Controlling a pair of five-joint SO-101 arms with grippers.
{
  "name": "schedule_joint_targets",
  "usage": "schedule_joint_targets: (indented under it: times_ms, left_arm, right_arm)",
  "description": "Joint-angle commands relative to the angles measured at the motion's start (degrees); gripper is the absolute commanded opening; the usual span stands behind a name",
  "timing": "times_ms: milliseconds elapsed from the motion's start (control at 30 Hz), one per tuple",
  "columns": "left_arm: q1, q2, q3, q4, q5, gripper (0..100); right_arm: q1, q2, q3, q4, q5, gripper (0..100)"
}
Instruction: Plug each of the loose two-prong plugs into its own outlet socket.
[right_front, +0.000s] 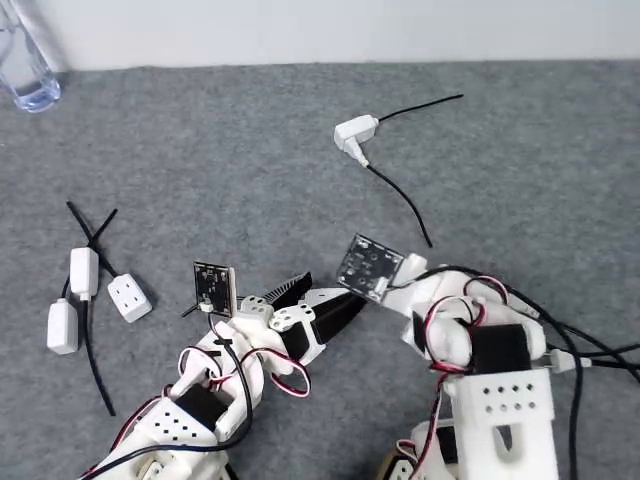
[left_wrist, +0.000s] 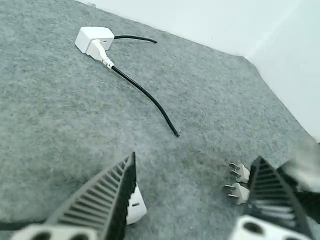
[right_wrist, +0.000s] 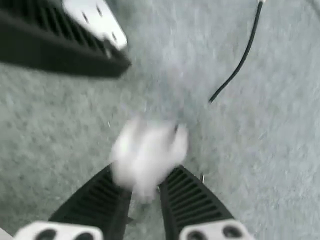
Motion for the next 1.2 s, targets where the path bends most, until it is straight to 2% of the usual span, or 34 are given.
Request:
schedule_joint_targets:
  times_ms: [0, 233, 333, 600, 900, 1033, 1167]
  left_arm:
    - [0.4, -0.3, -0.5, 0.4, -0.3, 34]
    - [0.4, 0.1, -0.5, 0.4, -0.3, 34]
    - [0.4, -0.3, -0.5, 1.7, -0.3, 34]
    - [0.4, -0.3, -0.5, 1.8, -0.3, 34]
    - [0.4, -0.3, -0.5, 1.8, -0.3, 34]
    - [0.4, -0.3, -0.5, 1.8, -0.3, 34]
    - [0.4, -0.3, -0.5, 1.9, -0.4, 34]
  right_arm:
    - [3.2, -0.5, 3.8, -4.1, 2.8, 0.8]
    - [3.0, -0.5, 13.3, -11.9, 3.6, 0.8]
    - [3.6, -0.5, 13.7, -10.7, 7.6, 0.8]
    - [12.8, -0.5, 7.2, -10.3, 14.3, 0.8]
    - [13.9, -0.5, -0.4, -5.9, 14.9, 0.8]
    - [14.0, 1.4, 2.6, -6.1, 15.1, 0.8]
    - [14.3, 6.0, 7.8, -10.7, 16.0, 0.8]
